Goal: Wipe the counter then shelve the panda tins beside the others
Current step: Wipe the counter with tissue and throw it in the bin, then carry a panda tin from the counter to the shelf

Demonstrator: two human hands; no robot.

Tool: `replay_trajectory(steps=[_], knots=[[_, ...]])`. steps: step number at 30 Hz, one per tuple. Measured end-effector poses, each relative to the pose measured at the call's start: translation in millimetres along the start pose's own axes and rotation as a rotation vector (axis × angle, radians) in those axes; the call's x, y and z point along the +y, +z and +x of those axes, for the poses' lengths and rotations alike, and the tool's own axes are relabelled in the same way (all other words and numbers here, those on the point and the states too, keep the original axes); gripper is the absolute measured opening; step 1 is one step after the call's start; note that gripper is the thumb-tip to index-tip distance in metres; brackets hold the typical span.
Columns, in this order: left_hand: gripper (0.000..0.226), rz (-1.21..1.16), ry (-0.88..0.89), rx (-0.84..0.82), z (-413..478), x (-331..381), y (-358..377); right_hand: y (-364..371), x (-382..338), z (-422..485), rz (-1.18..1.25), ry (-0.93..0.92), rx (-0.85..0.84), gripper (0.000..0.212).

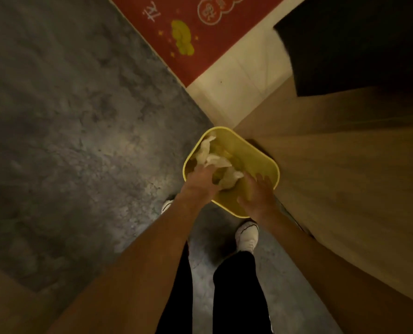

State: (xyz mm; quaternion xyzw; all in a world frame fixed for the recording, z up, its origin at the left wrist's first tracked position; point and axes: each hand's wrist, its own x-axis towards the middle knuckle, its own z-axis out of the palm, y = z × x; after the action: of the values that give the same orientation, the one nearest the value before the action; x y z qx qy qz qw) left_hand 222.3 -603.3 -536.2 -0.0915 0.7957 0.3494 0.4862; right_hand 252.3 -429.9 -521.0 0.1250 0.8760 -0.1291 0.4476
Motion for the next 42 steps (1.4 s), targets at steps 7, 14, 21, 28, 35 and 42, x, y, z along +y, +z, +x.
replay_trajectory(steps=[7,14,21,28,35,42], knots=[[0.035,0.302,0.123,0.017,-169,52,-93,-119,-40,-145,0.195,-0.177,0.153,0.033],[0.034,0.358,0.291,0.124,-372,116,-153,-203,-60,-311,0.409,-0.245,0.188,0.011],[0.044,0.415,0.226,0.114,-483,161,-123,-203,-2,-450,0.160,-0.347,0.147,0.030],[0.043,0.655,0.237,0.076,-527,206,7,-131,183,-542,0.339,-0.117,0.226,0.037],[0.035,1.072,0.553,-0.069,-538,306,169,-60,363,-644,0.533,0.237,0.313,0.049],[0.038,1.217,0.858,-0.048,-536,429,259,-53,435,-682,0.845,0.360,0.394,0.056]])
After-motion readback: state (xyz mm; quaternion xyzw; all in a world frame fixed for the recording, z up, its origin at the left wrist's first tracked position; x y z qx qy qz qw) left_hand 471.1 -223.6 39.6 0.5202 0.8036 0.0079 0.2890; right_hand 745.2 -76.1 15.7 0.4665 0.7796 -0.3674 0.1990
